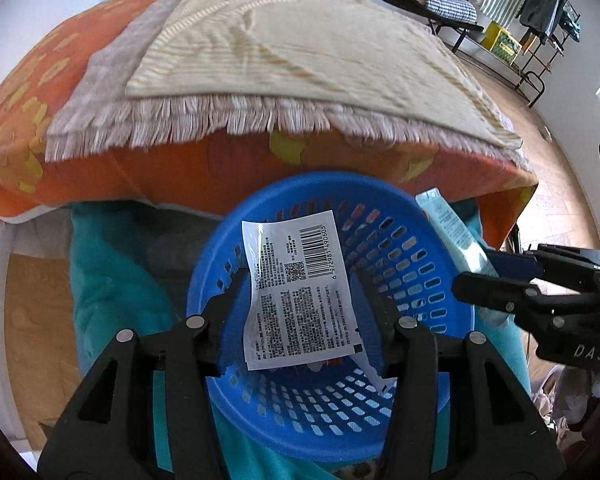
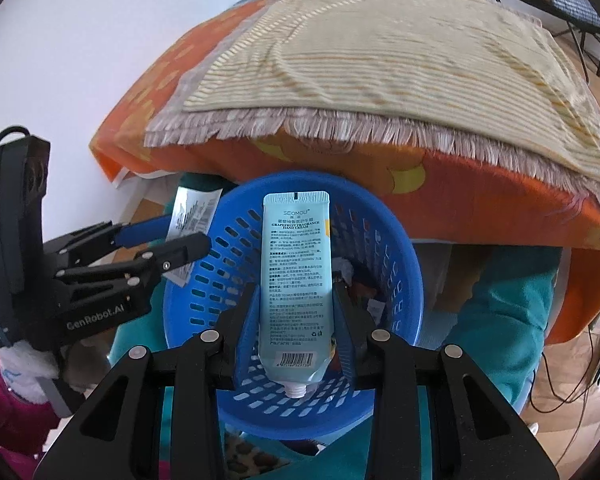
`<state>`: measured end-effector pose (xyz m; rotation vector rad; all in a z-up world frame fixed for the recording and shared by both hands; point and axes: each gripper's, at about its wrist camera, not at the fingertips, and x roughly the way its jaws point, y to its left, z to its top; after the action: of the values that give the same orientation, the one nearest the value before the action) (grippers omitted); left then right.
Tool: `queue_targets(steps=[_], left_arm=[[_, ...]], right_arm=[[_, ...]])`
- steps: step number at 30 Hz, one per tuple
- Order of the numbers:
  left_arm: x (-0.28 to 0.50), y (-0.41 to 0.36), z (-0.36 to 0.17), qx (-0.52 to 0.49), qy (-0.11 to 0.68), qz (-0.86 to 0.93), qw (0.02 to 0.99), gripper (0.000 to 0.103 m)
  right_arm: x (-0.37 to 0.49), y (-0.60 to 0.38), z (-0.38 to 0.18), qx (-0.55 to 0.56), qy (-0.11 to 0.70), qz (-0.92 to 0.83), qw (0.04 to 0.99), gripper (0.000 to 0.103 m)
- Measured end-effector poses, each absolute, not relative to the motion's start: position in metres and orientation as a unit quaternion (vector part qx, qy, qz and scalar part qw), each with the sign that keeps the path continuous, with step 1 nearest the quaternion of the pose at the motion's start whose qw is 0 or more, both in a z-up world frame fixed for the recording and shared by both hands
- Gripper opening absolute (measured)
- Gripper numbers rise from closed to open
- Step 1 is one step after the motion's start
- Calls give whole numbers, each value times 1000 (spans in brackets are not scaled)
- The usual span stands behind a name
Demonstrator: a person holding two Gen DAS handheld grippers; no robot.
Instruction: Collect trash
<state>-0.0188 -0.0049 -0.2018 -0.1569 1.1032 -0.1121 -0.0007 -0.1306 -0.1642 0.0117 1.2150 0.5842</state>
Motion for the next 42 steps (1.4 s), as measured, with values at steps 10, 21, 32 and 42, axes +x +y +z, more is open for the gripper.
queue_targets(steps=[10,21,32,42], left_arm=[[-27,-4,-211,-75,531,-52,842,56],[-29,-5,-210,-72,529,-50,844,63],[-29,-4,-210,-73,529,-49,844,70],[-28,-2,-206,-73,525,-45,847,71]], right_arm=[[-1,-130,-170,7,568,264,780,34],[1,-128,-173,1,575,251,779,40],[1,-135,-172,2,577,236,782,49],[4,-135,-167,5,571,228,789,60]])
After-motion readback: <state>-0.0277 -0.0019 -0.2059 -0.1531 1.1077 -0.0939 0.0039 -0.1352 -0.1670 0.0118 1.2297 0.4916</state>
